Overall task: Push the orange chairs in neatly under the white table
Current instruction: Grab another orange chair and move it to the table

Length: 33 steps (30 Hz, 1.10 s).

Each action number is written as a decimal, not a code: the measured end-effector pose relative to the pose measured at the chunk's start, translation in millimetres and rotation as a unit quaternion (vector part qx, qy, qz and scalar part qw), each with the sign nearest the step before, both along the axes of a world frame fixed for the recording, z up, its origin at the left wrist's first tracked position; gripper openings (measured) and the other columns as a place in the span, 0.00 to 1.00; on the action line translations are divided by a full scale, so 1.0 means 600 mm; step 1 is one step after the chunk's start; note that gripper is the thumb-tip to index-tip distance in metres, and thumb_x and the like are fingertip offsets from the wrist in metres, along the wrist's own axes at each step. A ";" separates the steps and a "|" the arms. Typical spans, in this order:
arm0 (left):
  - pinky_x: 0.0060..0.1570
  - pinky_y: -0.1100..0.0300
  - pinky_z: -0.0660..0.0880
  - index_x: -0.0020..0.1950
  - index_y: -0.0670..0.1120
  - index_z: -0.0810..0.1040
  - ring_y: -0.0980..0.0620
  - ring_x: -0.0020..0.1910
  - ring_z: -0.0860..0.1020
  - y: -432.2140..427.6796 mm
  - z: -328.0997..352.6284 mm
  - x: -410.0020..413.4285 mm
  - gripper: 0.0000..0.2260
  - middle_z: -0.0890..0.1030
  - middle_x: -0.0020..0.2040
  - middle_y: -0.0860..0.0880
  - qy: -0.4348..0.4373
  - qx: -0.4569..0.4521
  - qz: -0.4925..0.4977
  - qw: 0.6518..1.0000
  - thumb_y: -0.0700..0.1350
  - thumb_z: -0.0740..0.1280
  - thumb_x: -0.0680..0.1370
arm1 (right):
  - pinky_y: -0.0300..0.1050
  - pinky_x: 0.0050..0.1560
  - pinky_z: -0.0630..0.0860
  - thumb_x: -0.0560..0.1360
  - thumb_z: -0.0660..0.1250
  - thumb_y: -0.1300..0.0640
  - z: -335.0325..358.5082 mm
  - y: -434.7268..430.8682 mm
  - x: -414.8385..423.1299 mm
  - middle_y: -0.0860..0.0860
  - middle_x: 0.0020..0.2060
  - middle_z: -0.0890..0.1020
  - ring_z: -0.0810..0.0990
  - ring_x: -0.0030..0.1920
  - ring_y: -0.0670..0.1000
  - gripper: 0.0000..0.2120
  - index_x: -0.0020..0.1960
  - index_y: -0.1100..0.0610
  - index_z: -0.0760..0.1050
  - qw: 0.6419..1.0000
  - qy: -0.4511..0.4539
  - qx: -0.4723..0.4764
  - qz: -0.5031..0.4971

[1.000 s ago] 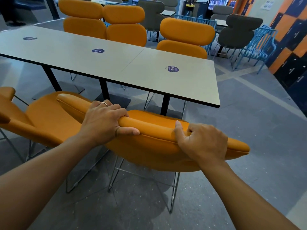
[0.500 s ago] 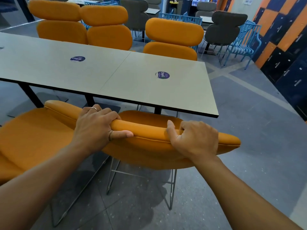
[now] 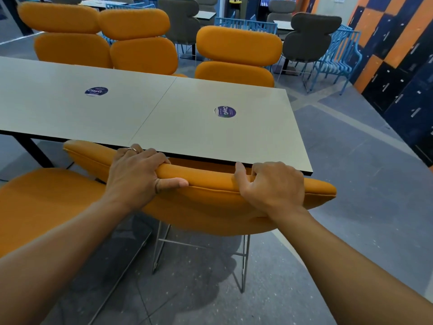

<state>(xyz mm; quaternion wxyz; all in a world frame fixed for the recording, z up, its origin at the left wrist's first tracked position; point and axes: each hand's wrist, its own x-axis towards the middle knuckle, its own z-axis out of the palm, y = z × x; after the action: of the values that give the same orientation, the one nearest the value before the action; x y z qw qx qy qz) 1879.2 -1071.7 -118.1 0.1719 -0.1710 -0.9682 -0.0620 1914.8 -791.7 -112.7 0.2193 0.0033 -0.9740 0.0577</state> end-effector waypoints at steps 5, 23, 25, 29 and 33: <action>0.54 0.46 0.68 0.51 0.51 0.79 0.45 0.48 0.76 0.006 0.003 -0.047 0.39 0.81 0.47 0.50 -0.003 -0.001 -0.001 1.000 0.79 0.45 0.68 | 0.42 0.32 0.73 0.77 0.50 0.33 0.001 0.002 -0.044 0.47 0.24 0.74 0.73 0.27 0.48 0.32 0.30 0.53 0.77 1.000 -0.007 -0.003 -0.013; 0.68 0.44 0.59 0.59 0.54 0.75 0.44 0.60 0.72 0.010 0.014 -0.078 0.39 0.77 0.57 0.50 -0.075 0.013 0.037 0.996 0.80 0.44 0.67 | 0.45 0.34 0.77 0.79 0.49 0.35 0.001 -0.014 -0.083 0.48 0.27 0.75 0.74 0.29 0.50 0.31 0.34 0.53 0.79 0.999 -0.030 -0.001 -0.034; 0.73 0.43 0.52 0.66 0.55 0.71 0.45 0.69 0.67 0.014 0.017 -0.057 0.39 0.74 0.64 0.50 -0.088 0.026 0.049 0.995 0.79 0.45 0.69 | 0.47 0.35 0.78 0.79 0.48 0.35 0.002 -0.013 -0.081 0.48 0.27 0.76 0.75 0.29 0.50 0.32 0.35 0.53 0.80 0.999 -0.036 0.002 -0.028; 0.74 0.40 0.51 0.74 0.55 0.63 0.46 0.77 0.55 0.014 0.031 0.001 0.33 0.63 0.75 0.50 -0.124 0.096 0.039 0.987 0.70 0.59 0.74 | 0.50 0.43 0.75 0.82 0.48 0.38 -0.002 -0.019 -0.065 0.51 0.32 0.79 0.75 0.33 0.52 0.31 0.37 0.55 0.80 0.999 -0.034 -0.008 -0.015; 0.72 0.40 0.60 0.75 0.55 0.63 0.47 0.76 0.59 -0.013 0.045 0.060 0.30 0.63 0.76 0.52 -0.164 0.164 0.042 0.972 0.62 0.65 0.75 | 0.59 0.61 0.67 0.82 0.48 0.39 -0.013 -0.052 -0.029 0.56 0.53 0.83 0.78 0.55 0.58 0.27 0.58 0.56 0.79 0.999 -0.038 -0.020 0.006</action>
<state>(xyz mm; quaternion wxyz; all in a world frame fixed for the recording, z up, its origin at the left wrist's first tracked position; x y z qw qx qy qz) 1915.3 -1079.6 -91.3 0.0390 -0.0871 -0.9661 -0.2399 1897.7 -822.6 -120.2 0.1821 0.0030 -0.9801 0.0786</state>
